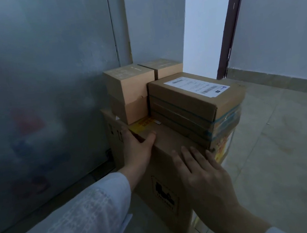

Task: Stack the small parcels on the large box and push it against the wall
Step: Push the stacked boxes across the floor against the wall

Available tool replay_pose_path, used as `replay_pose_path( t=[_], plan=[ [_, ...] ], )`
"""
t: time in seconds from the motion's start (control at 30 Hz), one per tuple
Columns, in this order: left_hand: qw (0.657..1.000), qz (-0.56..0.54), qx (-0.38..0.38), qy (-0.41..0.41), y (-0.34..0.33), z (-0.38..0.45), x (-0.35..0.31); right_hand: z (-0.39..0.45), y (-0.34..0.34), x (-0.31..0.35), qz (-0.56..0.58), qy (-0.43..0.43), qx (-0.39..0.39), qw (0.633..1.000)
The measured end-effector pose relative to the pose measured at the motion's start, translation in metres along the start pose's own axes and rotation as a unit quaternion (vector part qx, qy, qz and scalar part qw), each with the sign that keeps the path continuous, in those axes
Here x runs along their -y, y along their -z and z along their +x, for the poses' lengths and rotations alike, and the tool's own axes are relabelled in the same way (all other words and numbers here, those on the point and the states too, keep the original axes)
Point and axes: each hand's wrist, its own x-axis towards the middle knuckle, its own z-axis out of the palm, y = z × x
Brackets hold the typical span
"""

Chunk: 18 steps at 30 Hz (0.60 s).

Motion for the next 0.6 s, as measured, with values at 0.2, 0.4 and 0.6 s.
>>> replay_pose_path(
  t=[0.2,0.4,0.6],
  plan=[
    [0.994,0.103,-0.017,-0.036,-0.008,-0.009,-0.006,0.002,-0.007,0.001,-0.015,0.011,-0.016,1.0],
    [0.904,0.341,0.066,-0.248,-0.007,-0.018,-0.015,0.009,-0.013,0.004,-0.021,0.007,-0.024,0.999],
    [0.836,0.465,0.134,-0.259,-0.002,-0.004,-0.022,0.009,-0.016,0.004,0.022,0.003,-0.024,0.999]
  ],
)
